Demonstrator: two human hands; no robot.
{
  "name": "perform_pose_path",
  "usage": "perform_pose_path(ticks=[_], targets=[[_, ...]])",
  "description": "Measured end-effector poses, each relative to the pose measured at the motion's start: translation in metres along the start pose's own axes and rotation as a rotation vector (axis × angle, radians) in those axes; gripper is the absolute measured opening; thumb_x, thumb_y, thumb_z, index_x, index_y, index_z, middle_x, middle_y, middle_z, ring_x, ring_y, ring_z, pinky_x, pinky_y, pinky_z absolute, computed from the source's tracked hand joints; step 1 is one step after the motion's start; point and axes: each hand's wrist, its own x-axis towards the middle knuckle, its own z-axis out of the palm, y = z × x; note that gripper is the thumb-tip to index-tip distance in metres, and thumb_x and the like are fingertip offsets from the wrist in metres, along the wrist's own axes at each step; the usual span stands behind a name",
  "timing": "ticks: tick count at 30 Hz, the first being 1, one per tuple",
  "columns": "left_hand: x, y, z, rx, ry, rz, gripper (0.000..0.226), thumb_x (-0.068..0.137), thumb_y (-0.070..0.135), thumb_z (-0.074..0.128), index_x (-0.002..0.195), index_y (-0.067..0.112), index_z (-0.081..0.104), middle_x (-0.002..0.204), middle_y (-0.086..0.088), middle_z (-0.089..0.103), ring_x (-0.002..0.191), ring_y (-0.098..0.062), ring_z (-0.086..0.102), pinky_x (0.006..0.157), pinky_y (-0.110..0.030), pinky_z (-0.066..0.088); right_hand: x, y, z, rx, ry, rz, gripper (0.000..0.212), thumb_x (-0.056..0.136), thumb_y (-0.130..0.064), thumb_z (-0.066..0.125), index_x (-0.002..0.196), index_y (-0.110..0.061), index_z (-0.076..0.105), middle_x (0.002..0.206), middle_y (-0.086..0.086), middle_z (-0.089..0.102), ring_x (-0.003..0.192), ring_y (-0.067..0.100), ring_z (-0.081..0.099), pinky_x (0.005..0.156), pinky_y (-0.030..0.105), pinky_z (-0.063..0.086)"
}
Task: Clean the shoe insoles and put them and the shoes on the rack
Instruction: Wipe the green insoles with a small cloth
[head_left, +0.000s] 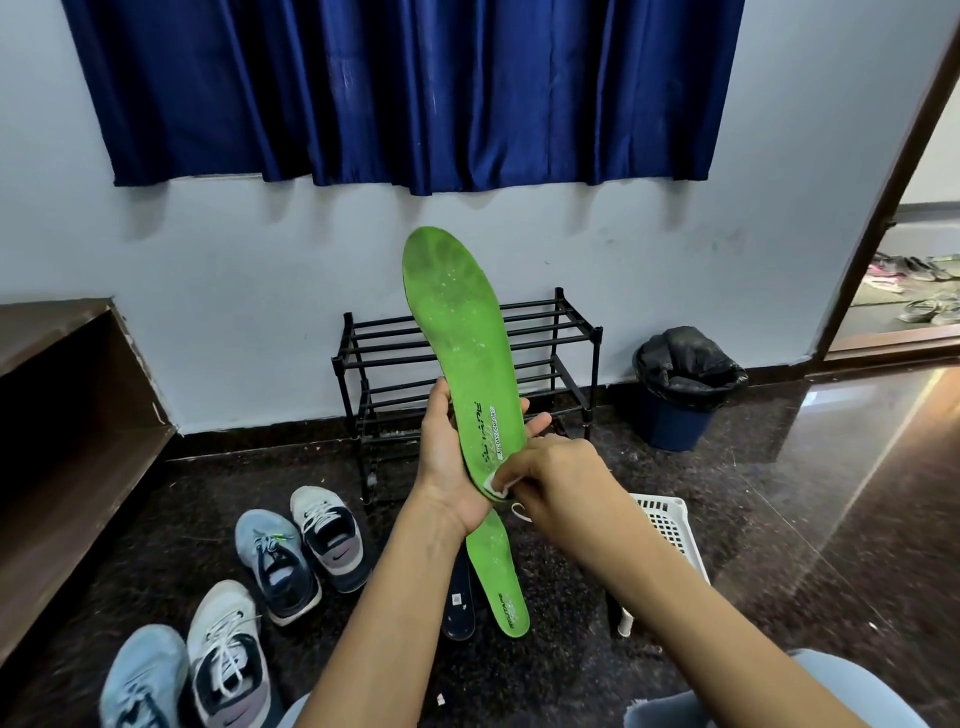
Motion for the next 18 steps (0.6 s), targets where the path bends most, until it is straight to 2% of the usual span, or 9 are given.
perform_pose_path(ticks=[2,5,8,10,11,12,14,16,18], targets=[[0.0,-0.001,0.001,0.017,0.005,-0.003,0.07,0.093,0.065,0.035,0.102,0.004,0.068,0.098,-0.017,0.068,0.09,-0.037,0.07,0.077,-0.043,0.056,0.0,0.0,0.004,-0.021,0.041,-0.04,0.021,0.076,-0.006,0.056,0.082,-0.015,0.075,0.082,0.007,0.068,0.081,0.027,0.063,0.069,0.038,0.053],[0.001,0.001,-0.002,0.022,-0.003,-0.008,0.071,0.092,0.066,0.035,0.104,0.004,0.068,0.101,-0.016,0.068,0.092,-0.037,0.07,0.07,-0.041,0.058,0.001,-0.002,0.004,0.073,0.044,-0.025,0.019,0.077,-0.012,0.059,0.084,-0.019,0.075,0.084,0.005,0.07,0.08,0.021,0.065,0.073,0.033,0.052],[0.002,0.007,-0.007,0.006,-0.016,-0.001,0.069,0.092,0.065,0.038,0.099,0.004,0.07,0.095,-0.016,0.069,0.089,-0.039,0.07,0.069,-0.042,0.059,0.003,-0.004,0.0,0.152,-0.009,-0.029,0.015,0.076,-0.006,0.071,0.085,-0.016,0.077,0.084,0.002,0.072,0.075,0.007,0.061,0.071,0.005,0.041],[0.001,0.01,-0.009,0.005,-0.017,0.001,0.068,0.09,0.065,0.039,0.097,0.004,0.07,0.092,-0.016,0.068,0.085,-0.039,0.071,0.075,-0.044,0.057,0.004,-0.005,-0.001,0.12,-0.033,-0.042,0.014,0.076,-0.008,0.069,0.084,-0.016,0.077,0.083,0.001,0.072,0.073,0.005,0.061,0.069,0.0,0.037],[0.001,0.011,-0.009,0.007,-0.014,0.001,0.068,0.09,0.065,0.04,0.096,0.005,0.07,0.091,-0.016,0.067,0.084,-0.039,0.071,0.079,-0.045,0.055,0.005,-0.004,0.001,0.093,-0.025,-0.057,0.016,0.074,-0.01,0.064,0.082,-0.017,0.077,0.082,0.001,0.071,0.073,0.009,0.063,0.071,0.005,0.041],[0.001,0.011,-0.009,0.01,-0.009,0.004,0.067,0.09,0.065,0.04,0.095,0.005,0.07,0.091,-0.016,0.066,0.083,-0.039,0.071,0.083,-0.045,0.053,0.006,-0.003,0.004,0.056,-0.01,-0.079,0.019,0.071,-0.009,0.06,0.079,-0.017,0.076,0.08,0.001,0.071,0.075,0.016,0.064,0.072,0.017,0.049],[0.001,0.011,-0.007,0.024,0.0,0.017,0.067,0.09,0.066,0.038,0.094,0.007,0.069,0.091,-0.016,0.065,0.081,-0.038,0.071,0.084,-0.043,0.053,0.006,-0.002,0.008,-0.023,0.044,-0.103,0.021,0.07,-0.008,0.056,0.077,-0.016,0.075,0.079,0.004,0.069,0.076,0.026,0.064,0.066,0.036,0.055],[0.001,0.012,-0.006,0.027,0.0,0.024,0.068,0.091,0.066,0.037,0.093,0.007,0.069,0.091,-0.016,0.064,0.08,-0.037,0.071,0.083,-0.042,0.053,0.005,-0.003,0.01,-0.061,0.092,-0.121,0.019,0.073,-0.01,0.057,0.08,-0.015,0.074,0.082,0.005,0.067,0.078,0.028,0.062,0.063,0.038,0.054],[0.002,0.013,-0.005,0.023,-0.004,0.026,0.068,0.091,0.066,0.037,0.092,0.006,0.07,0.091,-0.016,0.065,0.081,-0.037,0.071,0.081,-0.04,0.054,0.004,-0.004,0.011,-0.028,0.112,-0.152,0.019,0.074,-0.01,0.059,0.084,-0.014,0.074,0.083,0.003,0.068,0.08,0.025,0.063,0.068,0.032,0.052]])
